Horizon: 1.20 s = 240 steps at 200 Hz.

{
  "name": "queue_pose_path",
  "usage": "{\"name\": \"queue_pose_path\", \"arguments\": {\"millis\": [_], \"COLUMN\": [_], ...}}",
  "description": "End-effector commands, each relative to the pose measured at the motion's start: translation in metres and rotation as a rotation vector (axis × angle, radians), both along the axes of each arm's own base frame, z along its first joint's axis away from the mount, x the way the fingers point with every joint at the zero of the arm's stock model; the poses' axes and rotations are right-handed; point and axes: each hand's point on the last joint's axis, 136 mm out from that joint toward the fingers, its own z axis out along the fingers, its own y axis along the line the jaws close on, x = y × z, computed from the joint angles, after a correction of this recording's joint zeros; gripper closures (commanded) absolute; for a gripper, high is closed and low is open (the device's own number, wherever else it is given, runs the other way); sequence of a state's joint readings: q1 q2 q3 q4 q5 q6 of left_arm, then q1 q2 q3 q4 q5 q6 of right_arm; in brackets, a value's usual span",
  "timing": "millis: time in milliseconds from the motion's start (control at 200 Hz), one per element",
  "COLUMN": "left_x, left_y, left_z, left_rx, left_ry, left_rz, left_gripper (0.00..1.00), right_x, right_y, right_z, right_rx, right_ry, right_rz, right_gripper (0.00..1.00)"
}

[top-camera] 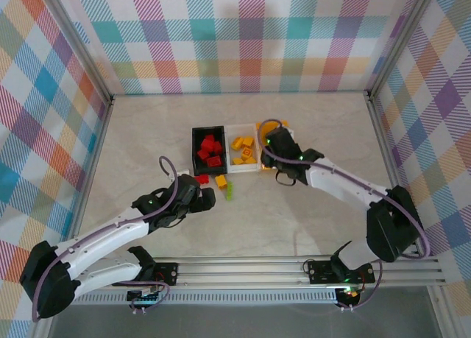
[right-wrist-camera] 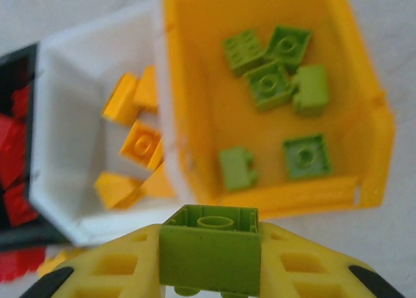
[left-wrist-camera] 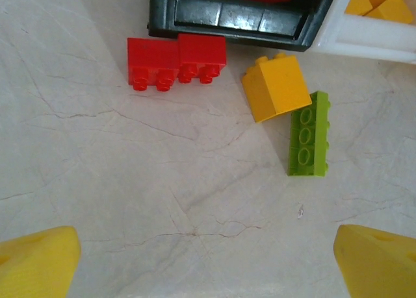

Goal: Sort the legos into containers by color

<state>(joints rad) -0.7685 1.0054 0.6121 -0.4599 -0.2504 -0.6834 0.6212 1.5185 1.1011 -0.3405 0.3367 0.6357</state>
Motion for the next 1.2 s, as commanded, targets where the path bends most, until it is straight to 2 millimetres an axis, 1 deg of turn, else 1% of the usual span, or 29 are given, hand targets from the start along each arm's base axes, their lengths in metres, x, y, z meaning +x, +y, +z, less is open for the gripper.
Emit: {"name": "queue_pose_path", "arguments": {"millis": [0, 80, 105, 150, 225, 265, 300, 380, 475, 490, 570, 800, 925, 1010, 1085, 1195], "left_x": [0.003, 0.004, 0.005, 0.005, 0.007, 0.009, 0.009, 0.014, 0.02, 0.02, 0.026, 0.047, 0.054, 0.054, 0.053, 0.05], "left_y": [-0.016, -0.023, -0.025, -0.031, -0.042, -0.048, -0.053, -0.065, -0.079, -0.082, -0.093, -0.102, -0.107, -0.107, -0.106, -0.102], "left_z": [0.006, 0.003, 0.001, -0.001, -0.005, -0.005, -0.009, -0.017, -0.028, -0.029, -0.039, -0.064, -0.076, -0.083, -0.082, -0.08], "left_rx": [-0.016, -0.003, -0.001, 0.005, 0.032, 0.053, 0.077, 0.131, 0.207, 0.217, 0.271, 0.391, 0.432, 0.437, 0.433, 0.432], "left_ry": [-0.018, -0.011, -0.009, -0.005, -0.007, -0.018, -0.023, -0.034, -0.041, -0.044, -0.042, -0.033, -0.02, -0.012, -0.012, -0.019], "left_rz": [-0.062, -0.087, -0.093, -0.115, -0.152, -0.166, -0.183, -0.209, -0.243, -0.246, -0.268, -0.253, -0.252, -0.251, -0.243, -0.233], "left_gripper": [0.0, 0.0, 0.0, 0.0, 0.0, 0.01, 0.02, 0.07, 0.12, 0.13, 0.17, 0.34, 0.46, 0.59, 0.74, 0.85], "right_x": [0.02, 0.039, 0.045, 0.052, 0.058, 0.057, 0.053, 0.043, 0.028, 0.026, 0.014, -0.008, -0.016, -0.021, -0.024, -0.03], "right_y": [-0.005, -0.008, -0.009, -0.009, -0.006, -0.004, -0.003, -0.004, -0.009, -0.009, -0.014, -0.027, -0.032, -0.037, -0.039, -0.04], "right_z": [-0.011, -0.019, -0.02, -0.024, -0.021, -0.017, -0.014, -0.008, -0.009, -0.006, -0.006, 0.008, 0.013, 0.017, 0.018, 0.016], "right_rx": [-0.05, -0.061, -0.063, -0.07, -0.074, -0.059, -0.043, -0.004, 0.02, 0.028, 0.046, 0.086, 0.094, 0.096, 0.1, 0.12], "right_ry": [0.047, 0.071, 0.077, 0.093, 0.086, 0.073, 0.062, 0.037, 0.033, 0.025, 0.015, -0.033, -0.051, -0.064, -0.069, -0.066], "right_rz": [0.006, -0.008, -0.015, -0.013, 0.001, 0.012, 0.018, 0.026, 0.026, 0.026, 0.024, 0.014, 0.011, 0.007, 0.004, 0.0], "right_gripper": [0.68, 0.66, 0.63, 0.55, 0.35, 0.29, 0.27, 0.26, 0.25, 0.25, 0.25, 0.25, 0.25, 0.25, 0.24, 0.25]}}
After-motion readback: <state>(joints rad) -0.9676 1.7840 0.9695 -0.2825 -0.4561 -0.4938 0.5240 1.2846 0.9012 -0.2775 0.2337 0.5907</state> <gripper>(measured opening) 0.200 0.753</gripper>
